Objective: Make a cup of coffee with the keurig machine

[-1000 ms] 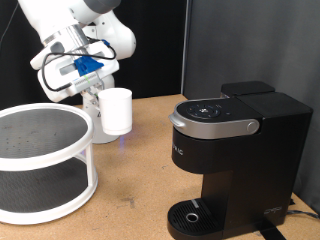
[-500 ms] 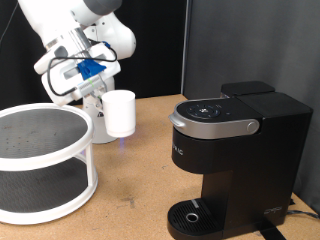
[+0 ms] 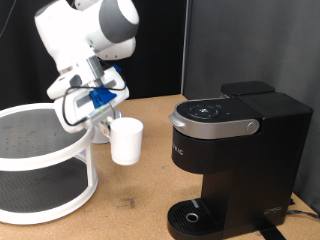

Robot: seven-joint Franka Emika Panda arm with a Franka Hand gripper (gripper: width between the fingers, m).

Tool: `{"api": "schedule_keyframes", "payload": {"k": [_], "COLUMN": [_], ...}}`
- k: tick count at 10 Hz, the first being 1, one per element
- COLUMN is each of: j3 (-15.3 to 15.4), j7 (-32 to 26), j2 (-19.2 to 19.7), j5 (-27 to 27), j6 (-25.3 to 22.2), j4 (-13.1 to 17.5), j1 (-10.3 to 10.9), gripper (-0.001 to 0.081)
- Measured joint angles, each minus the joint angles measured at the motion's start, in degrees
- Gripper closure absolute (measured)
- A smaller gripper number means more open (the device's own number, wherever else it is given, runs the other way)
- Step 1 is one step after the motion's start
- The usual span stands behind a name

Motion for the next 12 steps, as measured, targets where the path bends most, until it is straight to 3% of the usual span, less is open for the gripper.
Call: {"api": "schedule_keyframes", "payload": {"k": [5, 9, 12], "j3": [0.09, 0.43, 1.95], "j7": [-9.24, -19.76, -25.28], "j2": [9.71, 16.01, 19.72], "j5": [13.06, 26.80, 35.60], "j6": [9.24, 13.33, 13.83], "j4": [0.43, 1.99, 3.99], "j1": [6.66, 9.37, 10.61], "gripper": [0.0739, 0.0739, 0.0739]}}
